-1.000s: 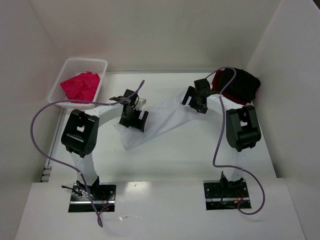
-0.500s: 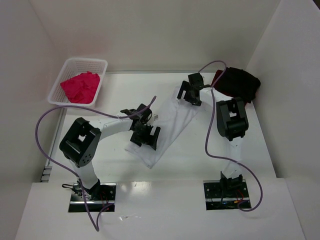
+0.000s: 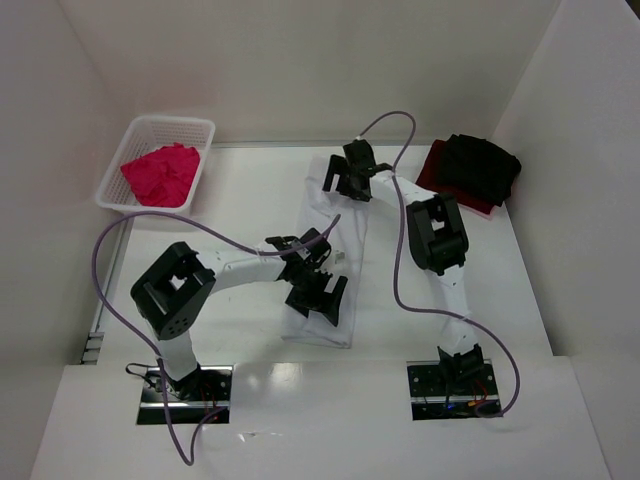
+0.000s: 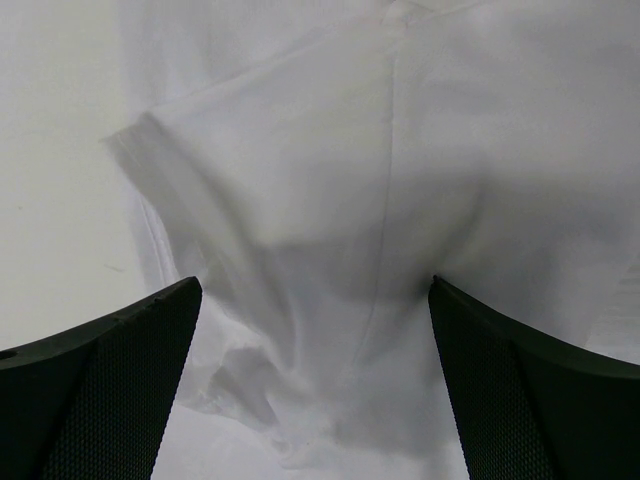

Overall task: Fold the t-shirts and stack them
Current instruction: Rotate the tshirt 90 degrees

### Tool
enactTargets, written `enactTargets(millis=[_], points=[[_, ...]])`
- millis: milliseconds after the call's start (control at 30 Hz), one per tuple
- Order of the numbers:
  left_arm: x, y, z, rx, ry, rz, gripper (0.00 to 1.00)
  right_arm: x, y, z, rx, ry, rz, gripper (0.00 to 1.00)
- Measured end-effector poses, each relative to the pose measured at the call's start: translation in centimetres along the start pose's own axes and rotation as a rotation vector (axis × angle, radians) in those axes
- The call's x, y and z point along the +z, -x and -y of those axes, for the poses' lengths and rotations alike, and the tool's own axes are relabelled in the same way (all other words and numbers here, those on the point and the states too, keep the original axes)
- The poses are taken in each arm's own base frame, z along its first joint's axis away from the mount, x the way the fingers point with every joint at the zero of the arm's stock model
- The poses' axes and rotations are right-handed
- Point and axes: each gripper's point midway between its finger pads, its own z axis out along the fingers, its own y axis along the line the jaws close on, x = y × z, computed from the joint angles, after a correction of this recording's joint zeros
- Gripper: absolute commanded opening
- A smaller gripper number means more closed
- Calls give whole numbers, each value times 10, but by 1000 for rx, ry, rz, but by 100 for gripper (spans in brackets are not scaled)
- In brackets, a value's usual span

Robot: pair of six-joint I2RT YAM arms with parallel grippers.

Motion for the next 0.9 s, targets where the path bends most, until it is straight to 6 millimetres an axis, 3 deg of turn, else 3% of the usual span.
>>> enactTargets(millis=[300,467,600,733,800,900], points=[[7,1,16,-9,-41,8,99,24,14,-43,-28,75,22,100],[6,3,13,-17,-15,18,99,29,25,-48,-34,65,31,100],[-3,11,5,-9,72,71,99,20,27,-45,-51,52,34,100],[-46,34,11,7,125,243,99,-24,34,-45,-54,67,45,100],[-84,48,21,2,115,379,99,-64,46,-51,-49,99,82,100],[-144,57,34,-30,58,593,99,-141,64,-57,-26,169,179,100]])
